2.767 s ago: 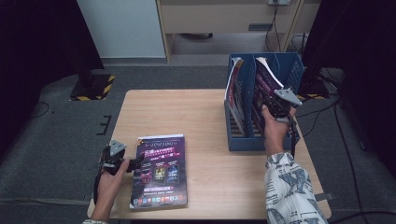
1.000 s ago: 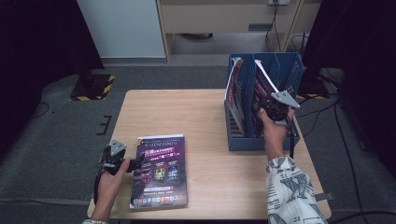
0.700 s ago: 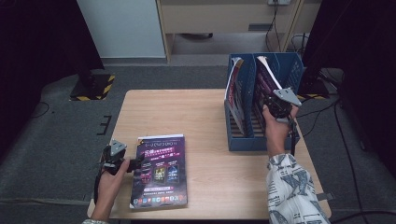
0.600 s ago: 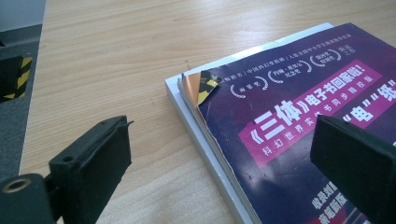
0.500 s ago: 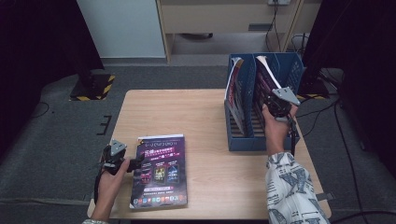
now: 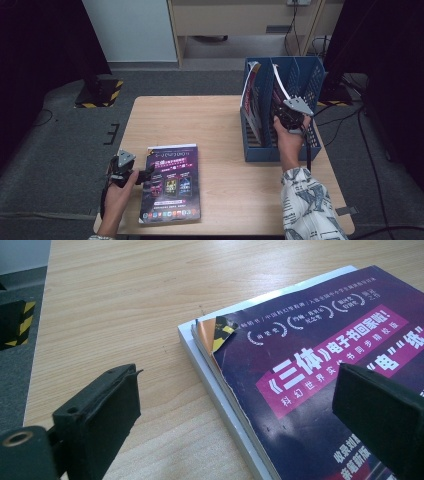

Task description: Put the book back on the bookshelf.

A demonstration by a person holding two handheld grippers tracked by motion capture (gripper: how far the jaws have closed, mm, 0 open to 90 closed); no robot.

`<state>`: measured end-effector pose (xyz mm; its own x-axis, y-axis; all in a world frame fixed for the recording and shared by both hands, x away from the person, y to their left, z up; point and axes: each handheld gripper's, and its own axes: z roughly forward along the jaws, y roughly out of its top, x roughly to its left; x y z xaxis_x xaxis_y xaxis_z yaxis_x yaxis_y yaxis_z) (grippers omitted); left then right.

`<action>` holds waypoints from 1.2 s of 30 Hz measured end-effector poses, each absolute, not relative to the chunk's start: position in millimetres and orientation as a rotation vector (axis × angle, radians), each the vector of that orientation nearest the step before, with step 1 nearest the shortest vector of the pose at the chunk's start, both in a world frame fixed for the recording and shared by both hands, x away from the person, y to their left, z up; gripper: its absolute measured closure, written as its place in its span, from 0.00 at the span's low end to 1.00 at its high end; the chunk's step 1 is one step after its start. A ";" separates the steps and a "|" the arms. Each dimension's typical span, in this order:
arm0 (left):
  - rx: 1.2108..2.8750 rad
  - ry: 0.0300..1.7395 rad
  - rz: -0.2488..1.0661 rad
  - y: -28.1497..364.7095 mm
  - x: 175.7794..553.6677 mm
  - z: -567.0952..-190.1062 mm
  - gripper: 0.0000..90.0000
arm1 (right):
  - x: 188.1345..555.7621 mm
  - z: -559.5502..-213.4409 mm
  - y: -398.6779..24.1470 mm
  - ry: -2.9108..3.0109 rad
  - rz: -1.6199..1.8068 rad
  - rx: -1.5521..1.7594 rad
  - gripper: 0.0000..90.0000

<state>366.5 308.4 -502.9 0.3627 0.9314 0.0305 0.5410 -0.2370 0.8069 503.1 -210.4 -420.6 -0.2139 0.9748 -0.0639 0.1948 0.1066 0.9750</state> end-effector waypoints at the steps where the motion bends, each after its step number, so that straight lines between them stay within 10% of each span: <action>1: 1.901 1.279 0.686 308.5 366.4 -502.8 0.05 | 502.9 -420.6 -209.7 1.560 1.191 1.190 0.88; 36: 1.908 1.277 0.686 307.5 366.1 -503.5 0.05 | 463.8 -412.2 -216.4 1.693 1.364 1.206 0.24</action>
